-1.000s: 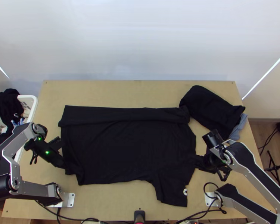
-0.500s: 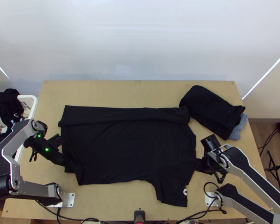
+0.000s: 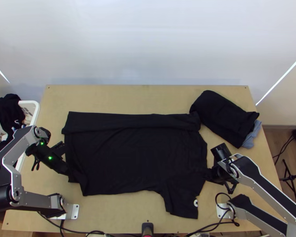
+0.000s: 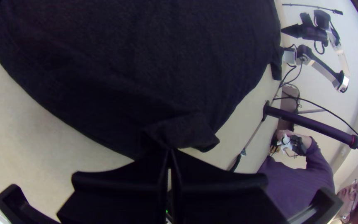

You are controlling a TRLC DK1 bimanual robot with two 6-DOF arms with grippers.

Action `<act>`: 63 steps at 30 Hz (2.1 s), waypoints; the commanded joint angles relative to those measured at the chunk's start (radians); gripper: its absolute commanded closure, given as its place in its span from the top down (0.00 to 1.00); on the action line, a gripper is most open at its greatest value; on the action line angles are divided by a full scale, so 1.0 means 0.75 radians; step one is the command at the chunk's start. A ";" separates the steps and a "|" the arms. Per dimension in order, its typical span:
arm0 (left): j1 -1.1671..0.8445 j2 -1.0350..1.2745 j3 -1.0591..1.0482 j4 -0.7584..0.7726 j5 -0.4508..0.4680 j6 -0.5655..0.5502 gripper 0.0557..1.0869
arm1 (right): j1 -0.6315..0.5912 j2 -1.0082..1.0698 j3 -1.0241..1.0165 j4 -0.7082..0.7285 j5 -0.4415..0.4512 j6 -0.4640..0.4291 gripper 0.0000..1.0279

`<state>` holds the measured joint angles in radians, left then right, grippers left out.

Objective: Fold the t-shirt

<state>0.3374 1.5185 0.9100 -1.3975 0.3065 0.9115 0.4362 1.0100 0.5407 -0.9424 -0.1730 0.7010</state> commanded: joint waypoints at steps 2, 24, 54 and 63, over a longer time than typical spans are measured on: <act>0.004 -0.002 0.002 -0.002 0.000 -0.003 0.04 | -0.001 0.022 -0.038 0.066 0.004 -0.022 0.32; 0.219 -0.167 0.300 -0.012 0.307 -0.264 0.04 | -0.007 -0.146 0.026 0.033 0.034 -0.100 0.03; 0.403 -0.278 0.343 -0.012 0.499 -0.365 0.04 | -0.203 -0.228 0.304 0.064 0.153 -0.268 0.03; 0.407 -0.284 0.327 -0.018 0.499 -0.367 0.04 | -0.166 -0.119 0.181 0.234 0.153 -0.192 0.05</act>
<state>0.6308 1.3087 1.1545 -1.4082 0.6731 0.6388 0.3035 0.8730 0.7399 -0.8501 -0.0570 0.5285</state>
